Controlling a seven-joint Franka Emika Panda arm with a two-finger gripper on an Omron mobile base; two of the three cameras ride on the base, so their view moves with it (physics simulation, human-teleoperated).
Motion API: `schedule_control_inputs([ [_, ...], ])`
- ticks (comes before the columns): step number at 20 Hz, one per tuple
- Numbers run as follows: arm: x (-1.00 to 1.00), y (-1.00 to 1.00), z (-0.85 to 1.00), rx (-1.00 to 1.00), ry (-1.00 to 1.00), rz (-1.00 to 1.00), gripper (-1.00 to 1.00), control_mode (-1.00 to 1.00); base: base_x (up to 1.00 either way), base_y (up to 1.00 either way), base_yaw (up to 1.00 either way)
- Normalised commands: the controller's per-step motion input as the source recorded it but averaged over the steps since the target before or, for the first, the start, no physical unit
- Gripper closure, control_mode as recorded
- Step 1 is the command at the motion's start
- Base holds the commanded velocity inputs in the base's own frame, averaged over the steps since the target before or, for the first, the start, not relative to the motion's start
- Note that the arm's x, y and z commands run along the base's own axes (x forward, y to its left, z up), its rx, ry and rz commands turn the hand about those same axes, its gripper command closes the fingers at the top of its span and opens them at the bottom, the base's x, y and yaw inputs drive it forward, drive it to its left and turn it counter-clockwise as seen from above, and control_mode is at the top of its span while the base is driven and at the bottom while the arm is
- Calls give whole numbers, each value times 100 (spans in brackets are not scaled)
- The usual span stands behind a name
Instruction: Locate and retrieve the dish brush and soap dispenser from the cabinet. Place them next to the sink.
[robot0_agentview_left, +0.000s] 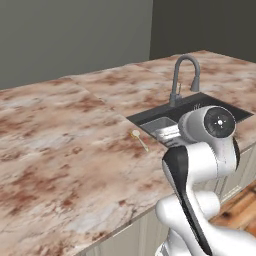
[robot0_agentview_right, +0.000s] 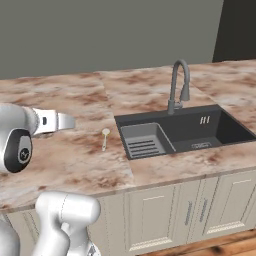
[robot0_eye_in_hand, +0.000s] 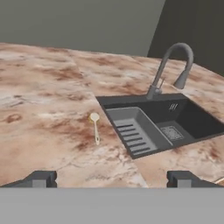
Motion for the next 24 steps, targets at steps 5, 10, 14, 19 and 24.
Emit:
schedule_control_inputs([
  [5, -10, 16, 25, 1, 33, -3, -100, -100, 0, 0, 0],
  [10, -5, 3, 15, 0, 48, -3, -100, -100, 0, 0, 0],
  [14, -27, 0, -8, 0, 20, 0, -100, -100, 0, 0, 0],
  [19, 0, 0, 0, 0, 0, 0, -100, -100, 0, 0, 0],
  [24, 0, 0, 0, 0, 0, 0, -100, 100, 0, 0, 0],
])
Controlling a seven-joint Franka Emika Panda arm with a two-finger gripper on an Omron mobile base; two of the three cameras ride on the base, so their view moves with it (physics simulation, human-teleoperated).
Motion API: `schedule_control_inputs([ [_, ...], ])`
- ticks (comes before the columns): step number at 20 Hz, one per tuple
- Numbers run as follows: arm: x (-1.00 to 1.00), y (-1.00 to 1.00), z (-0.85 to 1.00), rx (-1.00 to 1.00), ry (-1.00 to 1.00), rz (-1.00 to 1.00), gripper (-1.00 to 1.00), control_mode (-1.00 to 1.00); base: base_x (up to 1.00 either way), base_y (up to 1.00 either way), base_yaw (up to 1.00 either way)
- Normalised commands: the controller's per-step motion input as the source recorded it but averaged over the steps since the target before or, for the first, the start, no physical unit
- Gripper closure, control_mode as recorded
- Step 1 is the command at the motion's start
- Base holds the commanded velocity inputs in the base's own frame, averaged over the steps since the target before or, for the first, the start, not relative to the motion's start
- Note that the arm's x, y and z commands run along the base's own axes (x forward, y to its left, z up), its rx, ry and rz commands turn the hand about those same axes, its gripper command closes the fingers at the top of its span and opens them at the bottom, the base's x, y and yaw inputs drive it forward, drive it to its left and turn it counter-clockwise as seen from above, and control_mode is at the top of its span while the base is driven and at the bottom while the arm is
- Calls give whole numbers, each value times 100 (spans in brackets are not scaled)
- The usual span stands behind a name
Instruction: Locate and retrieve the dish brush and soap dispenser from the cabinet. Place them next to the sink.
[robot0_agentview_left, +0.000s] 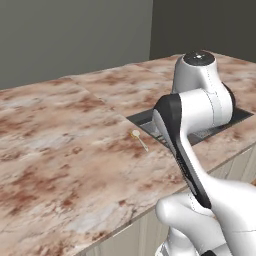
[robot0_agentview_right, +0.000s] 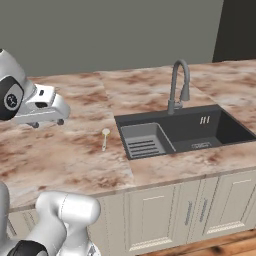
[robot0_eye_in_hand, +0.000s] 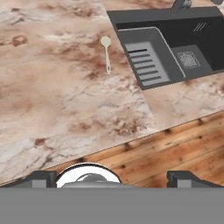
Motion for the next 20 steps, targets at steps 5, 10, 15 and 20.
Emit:
schedule_control_inputs([
  [5, 0, 0, 0, 0, 0, 0, -100, 100, 0, 0, -39],
  [10, 0, 0, 0, 0, 0, 0, -100, 100, 0, 0, -49],
  [15, 0, 0, 0, 0, 0, 0, -100, 100, 0, 0, -49],
  [20, 0, 0, 0, 0, 0, 0, -100, 100, 0, 0, -48],
])
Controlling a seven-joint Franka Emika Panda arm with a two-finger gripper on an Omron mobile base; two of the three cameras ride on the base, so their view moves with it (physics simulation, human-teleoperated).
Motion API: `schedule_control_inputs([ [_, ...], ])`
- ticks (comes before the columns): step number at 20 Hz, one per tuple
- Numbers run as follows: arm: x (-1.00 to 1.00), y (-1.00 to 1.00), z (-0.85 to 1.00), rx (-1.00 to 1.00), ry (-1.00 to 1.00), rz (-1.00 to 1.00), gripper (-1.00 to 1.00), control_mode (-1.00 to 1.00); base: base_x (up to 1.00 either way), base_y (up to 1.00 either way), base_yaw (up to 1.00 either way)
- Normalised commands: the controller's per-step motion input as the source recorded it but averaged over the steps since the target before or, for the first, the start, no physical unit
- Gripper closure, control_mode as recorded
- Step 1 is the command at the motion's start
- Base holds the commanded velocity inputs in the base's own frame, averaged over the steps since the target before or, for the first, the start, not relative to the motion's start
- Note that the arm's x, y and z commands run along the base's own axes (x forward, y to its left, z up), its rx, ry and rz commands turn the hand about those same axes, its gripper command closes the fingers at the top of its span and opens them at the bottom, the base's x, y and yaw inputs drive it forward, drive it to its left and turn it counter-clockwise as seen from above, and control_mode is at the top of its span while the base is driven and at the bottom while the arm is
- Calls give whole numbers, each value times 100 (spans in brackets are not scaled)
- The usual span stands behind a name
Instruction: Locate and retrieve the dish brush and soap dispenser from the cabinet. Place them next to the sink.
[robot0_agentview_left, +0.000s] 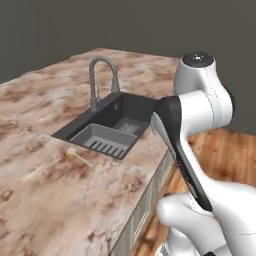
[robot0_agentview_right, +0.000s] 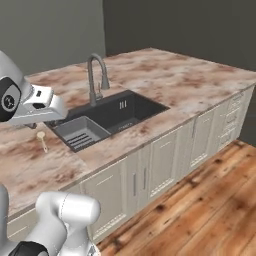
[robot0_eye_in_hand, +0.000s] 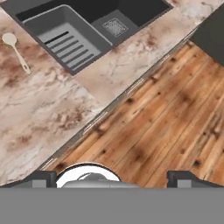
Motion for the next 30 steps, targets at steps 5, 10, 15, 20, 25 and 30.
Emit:
schedule_control_inputs([
  [5, 0, 0, 0, 0, 0, 0, -100, 100, 0, 0, -46],
  [10, 0, 0, 0, 0, 0, 0, -100, 100, -2, 0, -44],
  [15, 0, 0, 0, 0, 0, 0, -100, 100, -2, 0, -44],
  [20, 0, 0, 0, 0, 0, 0, -100, 100, -2, 0, -43],
  [25, 0, 0, 0, 0, 0, 0, -100, 100, -3, 0, -41],
  [30, 0, 0, 0, 0, 0, 0, -100, 100, -1, 0, -41],
])
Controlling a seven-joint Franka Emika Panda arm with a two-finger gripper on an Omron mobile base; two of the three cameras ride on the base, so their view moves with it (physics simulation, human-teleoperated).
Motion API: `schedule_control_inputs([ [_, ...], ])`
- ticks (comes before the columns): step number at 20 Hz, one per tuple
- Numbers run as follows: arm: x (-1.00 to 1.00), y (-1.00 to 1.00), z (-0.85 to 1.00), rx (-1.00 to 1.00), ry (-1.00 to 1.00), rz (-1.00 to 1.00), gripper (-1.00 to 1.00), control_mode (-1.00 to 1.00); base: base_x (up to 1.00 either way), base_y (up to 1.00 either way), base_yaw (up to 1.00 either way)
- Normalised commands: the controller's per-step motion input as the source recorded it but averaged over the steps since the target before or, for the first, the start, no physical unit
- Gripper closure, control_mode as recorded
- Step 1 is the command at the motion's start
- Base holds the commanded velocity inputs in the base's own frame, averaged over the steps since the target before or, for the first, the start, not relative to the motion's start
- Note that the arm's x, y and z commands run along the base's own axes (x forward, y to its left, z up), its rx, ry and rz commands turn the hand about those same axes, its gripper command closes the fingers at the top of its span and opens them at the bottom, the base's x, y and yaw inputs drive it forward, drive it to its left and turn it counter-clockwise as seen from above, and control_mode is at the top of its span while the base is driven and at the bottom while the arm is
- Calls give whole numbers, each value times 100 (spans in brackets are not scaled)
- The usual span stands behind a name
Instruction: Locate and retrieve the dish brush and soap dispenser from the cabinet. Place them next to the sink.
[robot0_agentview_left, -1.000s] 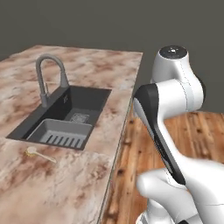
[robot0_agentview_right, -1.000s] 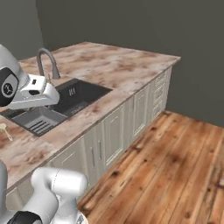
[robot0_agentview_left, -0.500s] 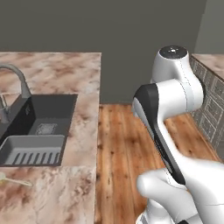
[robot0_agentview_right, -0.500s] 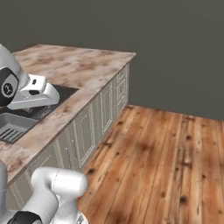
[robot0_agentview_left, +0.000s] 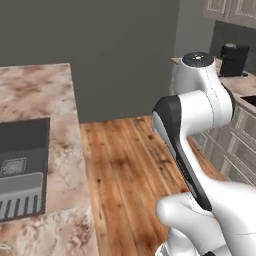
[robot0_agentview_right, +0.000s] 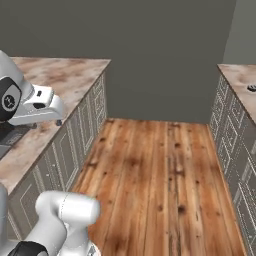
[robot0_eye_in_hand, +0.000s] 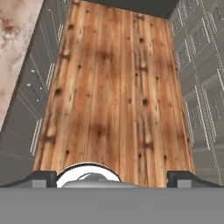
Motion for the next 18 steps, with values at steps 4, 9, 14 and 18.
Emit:
schedule_control_inputs([
  [4, 0, 0, 0, 0, 0, 0, -100, 100, -1, 0, -41],
  [9, 0, 0, 0, 0, 0, 0, -100, 100, -3, 0, -42],
  [14, 0, 0, 0, 0, 0, 0, -100, 100, -9, 0, -42],
  [18, 0, 0, 0, 0, 0, 0, -100, 100, -8, -2, -43],
])
